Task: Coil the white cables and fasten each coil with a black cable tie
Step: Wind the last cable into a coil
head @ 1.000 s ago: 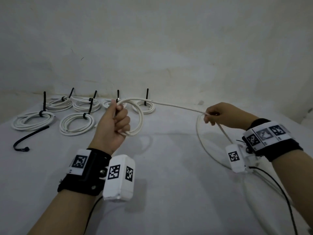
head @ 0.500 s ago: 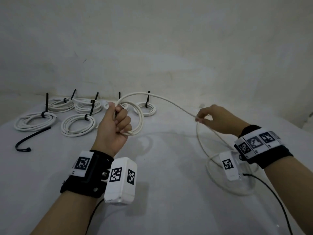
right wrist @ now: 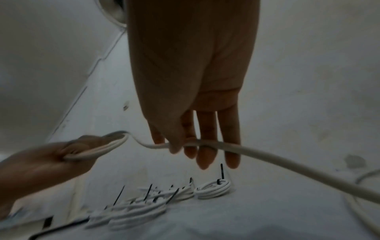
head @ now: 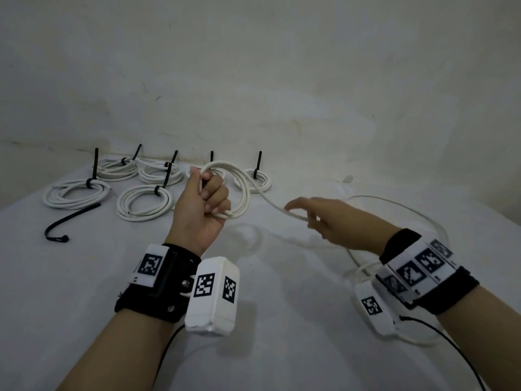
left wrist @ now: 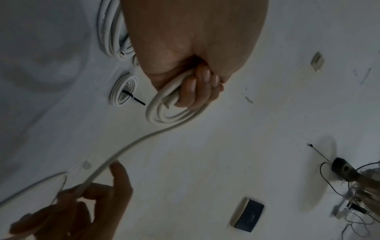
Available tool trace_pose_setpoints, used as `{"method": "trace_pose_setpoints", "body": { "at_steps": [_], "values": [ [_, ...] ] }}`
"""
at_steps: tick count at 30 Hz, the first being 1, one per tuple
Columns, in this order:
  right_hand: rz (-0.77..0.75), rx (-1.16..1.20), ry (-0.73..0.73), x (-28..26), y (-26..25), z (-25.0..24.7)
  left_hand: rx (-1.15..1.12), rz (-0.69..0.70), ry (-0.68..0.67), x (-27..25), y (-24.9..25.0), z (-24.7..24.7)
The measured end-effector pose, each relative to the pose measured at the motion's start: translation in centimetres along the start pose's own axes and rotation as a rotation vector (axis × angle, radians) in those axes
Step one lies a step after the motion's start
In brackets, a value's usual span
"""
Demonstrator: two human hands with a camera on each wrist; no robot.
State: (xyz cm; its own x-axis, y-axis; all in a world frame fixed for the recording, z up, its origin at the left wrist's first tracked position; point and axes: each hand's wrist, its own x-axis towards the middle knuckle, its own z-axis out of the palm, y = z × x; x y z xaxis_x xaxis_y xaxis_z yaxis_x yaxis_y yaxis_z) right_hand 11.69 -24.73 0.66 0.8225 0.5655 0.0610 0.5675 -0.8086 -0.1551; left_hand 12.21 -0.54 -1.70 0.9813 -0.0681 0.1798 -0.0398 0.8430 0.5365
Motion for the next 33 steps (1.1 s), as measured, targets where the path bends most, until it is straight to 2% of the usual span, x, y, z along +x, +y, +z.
{"method": "trace_pose_setpoints", "body": {
  "at_steps": [2,3,6,8,10,13,16,21,28,30,33],
  "values": [
    [-0.031,-0.172,-0.107,-0.5,-1.0,0.5,0.036,0.007,0.009,0.0,-0.3,0.1],
    [-0.059,-0.266,-0.111,-0.6,-1.6,0.6,0.062,0.008,0.012,0.0,-0.5,0.2],
    [-0.358,-0.458,0.147,-1.0,-3.3,0.8,0.173,-0.015,0.005,-0.3,-1.5,0.7],
    [-0.502,-0.386,0.25,-1.0,-4.4,0.5,0.271,-0.051,0.002,-0.8,-2.4,1.2],
    [-0.535,-0.178,0.198,-0.7,-5.6,-0.4,0.335,-0.084,-0.004,-1.2,-3.3,1.7],
    [-0.47,0.114,0.117,-0.1,-6.6,-1.7,0.414,-0.114,-0.009,-1.7,-4.3,1.9],
    [-0.338,0.263,0.187,0.2,-6.5,-2.0,0.517,-0.144,-0.027,-2.4,-5.0,2.1],
    [-0.184,0.396,0.231,0.6,-6.0,-1.6,0.538,-0.174,-0.066,-2.8,-5.3,2.3],
    [-0.222,0.437,0.327,1.1,-5.6,-0.9,0.469,-0.241,-0.07,-2.9,-5.8,2.7],
    [-0.198,0.411,0.372,1.3,-5.3,-0.6,0.43,-0.281,-0.079,-3.0,-5.6,2.7],
    [-0.131,0.508,0.483,1.6,-4.3,-0.1,0.337,-0.371,-0.096,-2.8,-5.1,2.5]
  ]
}}
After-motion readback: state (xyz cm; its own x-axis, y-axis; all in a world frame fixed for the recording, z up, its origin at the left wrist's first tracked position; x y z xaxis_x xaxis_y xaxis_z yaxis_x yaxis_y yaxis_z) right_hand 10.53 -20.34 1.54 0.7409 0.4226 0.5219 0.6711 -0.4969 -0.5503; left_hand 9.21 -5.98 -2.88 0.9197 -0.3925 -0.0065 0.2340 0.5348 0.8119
